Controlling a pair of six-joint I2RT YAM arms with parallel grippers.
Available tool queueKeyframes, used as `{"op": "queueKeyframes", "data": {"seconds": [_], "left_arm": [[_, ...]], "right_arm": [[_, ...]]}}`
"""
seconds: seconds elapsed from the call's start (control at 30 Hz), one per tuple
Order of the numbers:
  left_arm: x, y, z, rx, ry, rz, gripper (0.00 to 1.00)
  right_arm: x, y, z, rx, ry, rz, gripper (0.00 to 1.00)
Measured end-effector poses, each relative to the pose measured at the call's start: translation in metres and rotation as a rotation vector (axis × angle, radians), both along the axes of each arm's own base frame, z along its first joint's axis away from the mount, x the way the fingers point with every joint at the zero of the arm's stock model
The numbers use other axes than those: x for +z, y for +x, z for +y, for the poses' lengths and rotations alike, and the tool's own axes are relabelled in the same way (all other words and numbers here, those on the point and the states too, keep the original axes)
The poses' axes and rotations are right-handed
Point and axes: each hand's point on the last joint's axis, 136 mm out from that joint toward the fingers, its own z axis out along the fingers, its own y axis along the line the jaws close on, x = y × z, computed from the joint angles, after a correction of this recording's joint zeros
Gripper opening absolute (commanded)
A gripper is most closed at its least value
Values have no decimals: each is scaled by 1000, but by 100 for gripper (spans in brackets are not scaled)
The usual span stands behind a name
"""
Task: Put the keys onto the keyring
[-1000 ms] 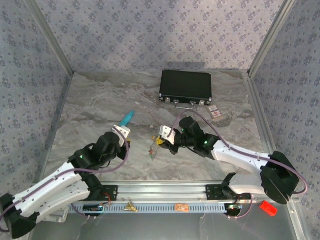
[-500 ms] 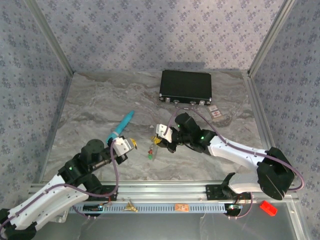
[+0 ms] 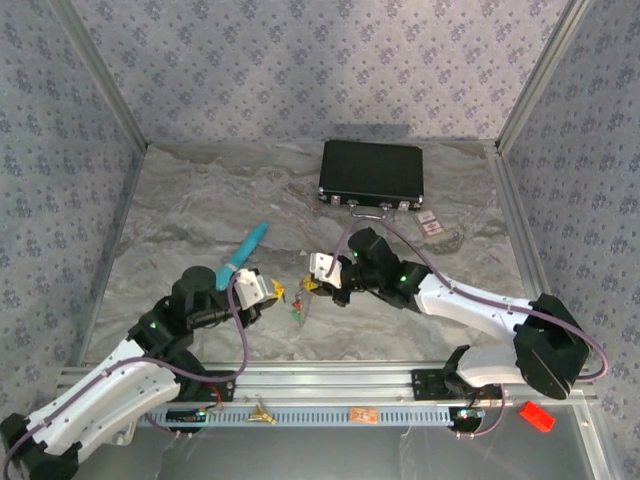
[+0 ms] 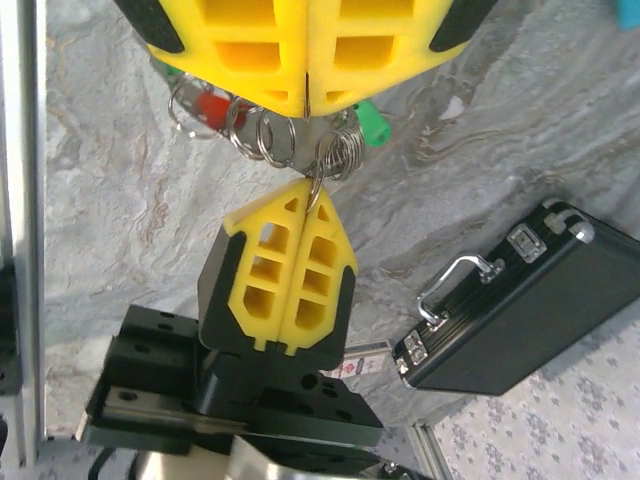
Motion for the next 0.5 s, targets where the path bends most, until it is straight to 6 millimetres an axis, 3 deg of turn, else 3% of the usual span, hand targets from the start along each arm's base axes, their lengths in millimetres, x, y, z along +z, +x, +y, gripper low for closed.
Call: {"op": "queueKeyframes", "data": {"seconds": [0.3,0.5], "left_arm": [[-8,-4,-11,-1,-112,211,0],[-10,-5,-13,-6,-124,253,0]], "right_arm": [[1,-2,4,1,10,-30,0],[2,-4,7,5,14,-41,0]]}}
